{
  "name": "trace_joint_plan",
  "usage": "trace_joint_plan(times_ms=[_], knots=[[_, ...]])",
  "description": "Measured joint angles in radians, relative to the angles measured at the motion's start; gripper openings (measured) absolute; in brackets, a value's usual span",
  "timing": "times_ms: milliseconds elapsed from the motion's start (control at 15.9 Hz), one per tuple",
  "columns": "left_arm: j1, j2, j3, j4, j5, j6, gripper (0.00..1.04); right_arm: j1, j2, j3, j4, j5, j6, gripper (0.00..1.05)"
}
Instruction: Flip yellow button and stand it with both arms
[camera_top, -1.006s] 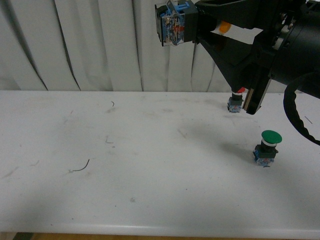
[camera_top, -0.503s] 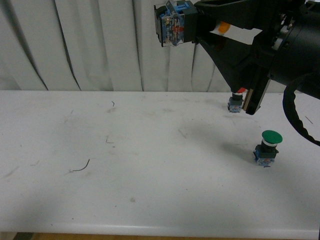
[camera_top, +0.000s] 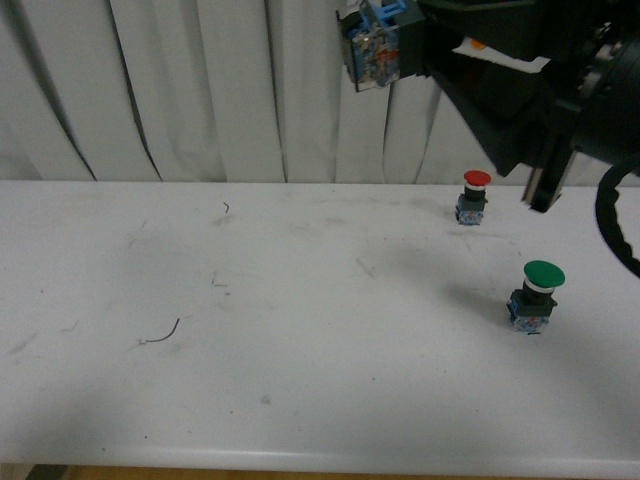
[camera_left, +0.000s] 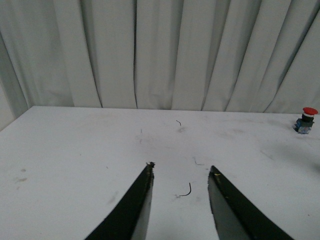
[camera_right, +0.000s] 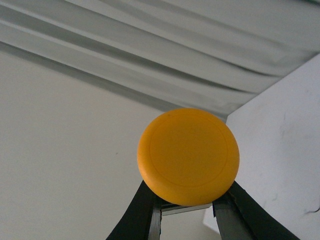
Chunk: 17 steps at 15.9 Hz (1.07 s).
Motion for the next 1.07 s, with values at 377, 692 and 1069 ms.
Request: trace_joint_plan(times_ms=[377,692,1069], knots=[[0.0,0.0,0.0,0.0,0.0,0.001,1.0,-0.137,-0.153,-0.005,0.004,0.091,-0.497,0.25],[0.0,0.0,0.0,0.0,0.0,0.001,0.98,-0.283,-0.044,0.136,-0.322,0.426,-1.308,0.25],[0.0,0.0,0.0,0.0,0.0,0.001,0.98,-0.29,0.156,0.342,-0.514,0.525,-1.341,0.24]])
